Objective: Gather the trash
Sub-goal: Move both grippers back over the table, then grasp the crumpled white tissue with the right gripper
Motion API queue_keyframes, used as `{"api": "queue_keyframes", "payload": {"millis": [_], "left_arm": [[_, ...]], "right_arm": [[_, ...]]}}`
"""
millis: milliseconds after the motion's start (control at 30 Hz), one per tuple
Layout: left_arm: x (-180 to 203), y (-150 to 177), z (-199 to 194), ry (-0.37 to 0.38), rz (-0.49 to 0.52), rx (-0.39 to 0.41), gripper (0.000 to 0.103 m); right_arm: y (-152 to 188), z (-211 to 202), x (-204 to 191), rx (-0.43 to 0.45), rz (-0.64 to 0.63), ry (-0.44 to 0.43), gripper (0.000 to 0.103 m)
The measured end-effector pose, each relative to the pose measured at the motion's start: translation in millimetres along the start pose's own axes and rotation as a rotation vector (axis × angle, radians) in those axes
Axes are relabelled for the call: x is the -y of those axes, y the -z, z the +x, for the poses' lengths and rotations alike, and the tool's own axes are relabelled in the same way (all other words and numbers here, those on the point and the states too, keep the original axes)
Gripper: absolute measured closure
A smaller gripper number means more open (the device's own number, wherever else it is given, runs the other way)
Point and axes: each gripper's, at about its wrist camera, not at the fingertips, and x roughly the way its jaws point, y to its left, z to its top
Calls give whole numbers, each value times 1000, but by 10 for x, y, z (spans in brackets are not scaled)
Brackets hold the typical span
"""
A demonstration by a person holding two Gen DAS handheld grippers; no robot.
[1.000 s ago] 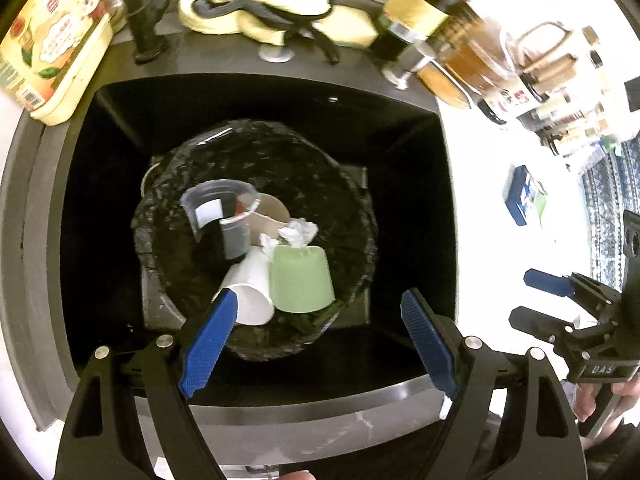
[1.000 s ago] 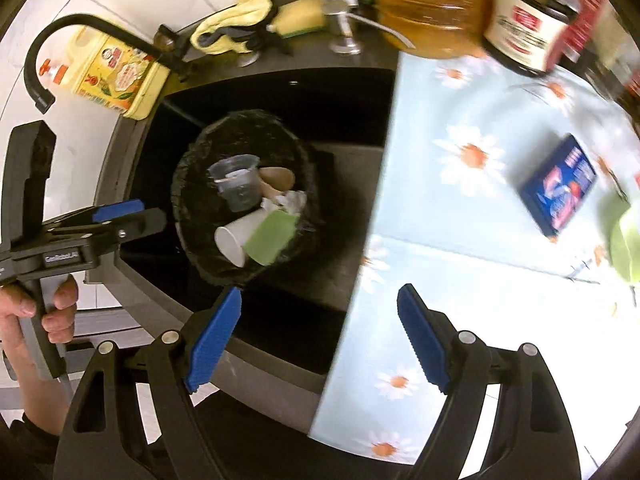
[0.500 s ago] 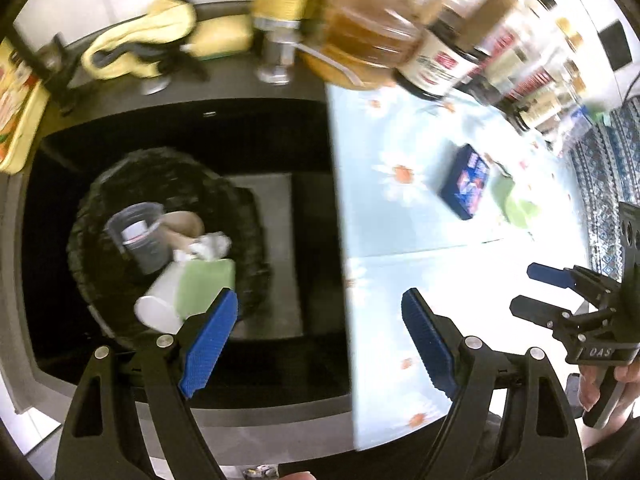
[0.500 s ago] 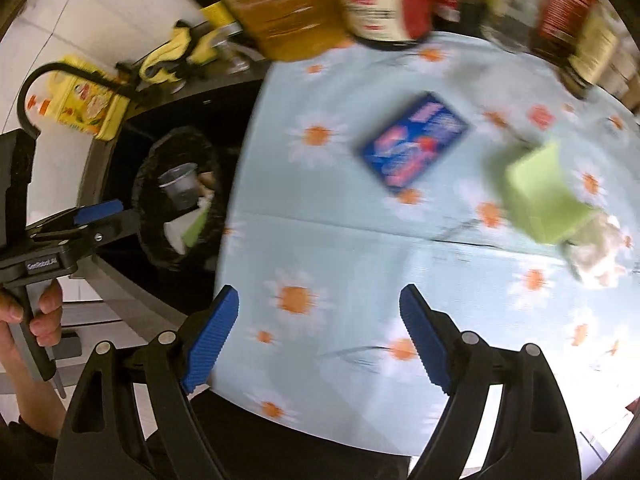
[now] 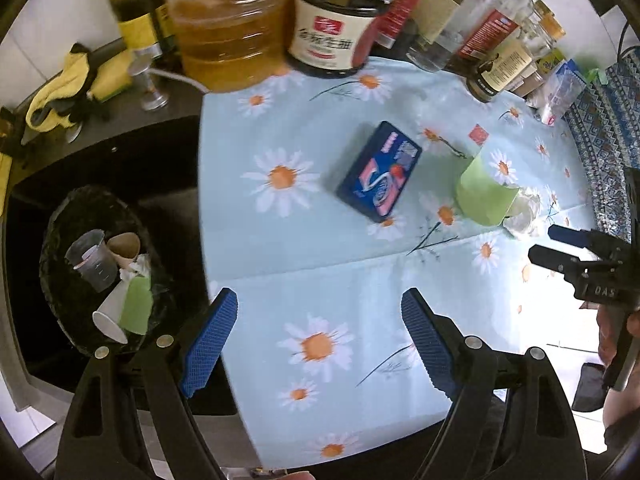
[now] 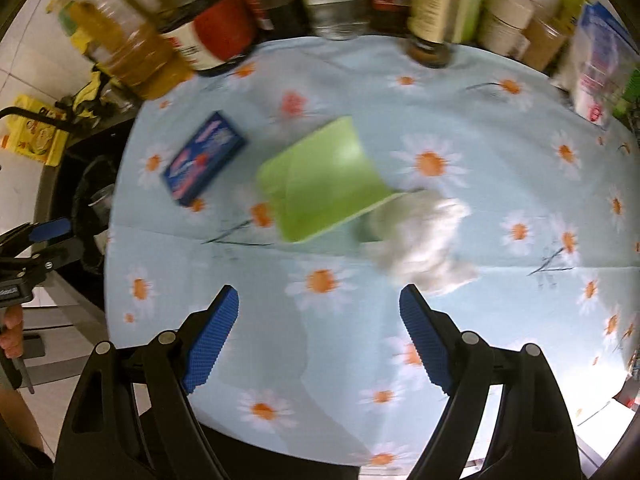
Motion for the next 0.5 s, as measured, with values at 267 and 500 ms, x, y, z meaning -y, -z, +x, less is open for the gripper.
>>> {"api": "queue_keyframes", "payload": {"millis": [267, 500], "left_arm": [[249, -155, 180, -51, -26, -22, 21], [286, -313, 300, -82, -37, -47, 21]], "right_arm": [[-207, 203, 474, -14, -22, 68, 21], [-302, 484, 554, -80, -56, 41, 38]]}}
